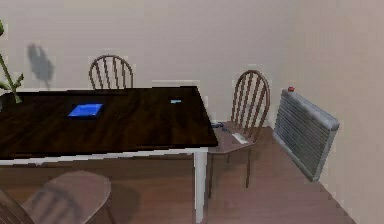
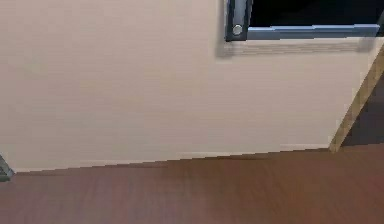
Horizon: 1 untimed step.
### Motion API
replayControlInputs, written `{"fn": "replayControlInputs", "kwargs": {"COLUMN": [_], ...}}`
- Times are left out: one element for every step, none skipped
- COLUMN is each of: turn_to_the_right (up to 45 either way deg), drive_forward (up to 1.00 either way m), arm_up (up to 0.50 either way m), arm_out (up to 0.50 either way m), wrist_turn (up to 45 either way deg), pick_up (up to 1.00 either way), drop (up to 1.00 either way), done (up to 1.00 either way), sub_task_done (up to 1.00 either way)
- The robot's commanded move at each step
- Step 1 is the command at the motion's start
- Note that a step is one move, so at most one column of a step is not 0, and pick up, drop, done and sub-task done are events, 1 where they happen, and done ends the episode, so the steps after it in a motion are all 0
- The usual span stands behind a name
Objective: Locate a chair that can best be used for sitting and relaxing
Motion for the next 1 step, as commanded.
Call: {"fn": "replayControlInputs", "kwargs": {"turn_to_the_right": [0.0], "drive_forward": [0.00], "arm_up": [0.00], "arm_out": [0.00], "wrist_turn": [0.0], "pick_up": [0.00], "drop": [0.00], "done": [1.00], "sub_task_done": [0.00]}}
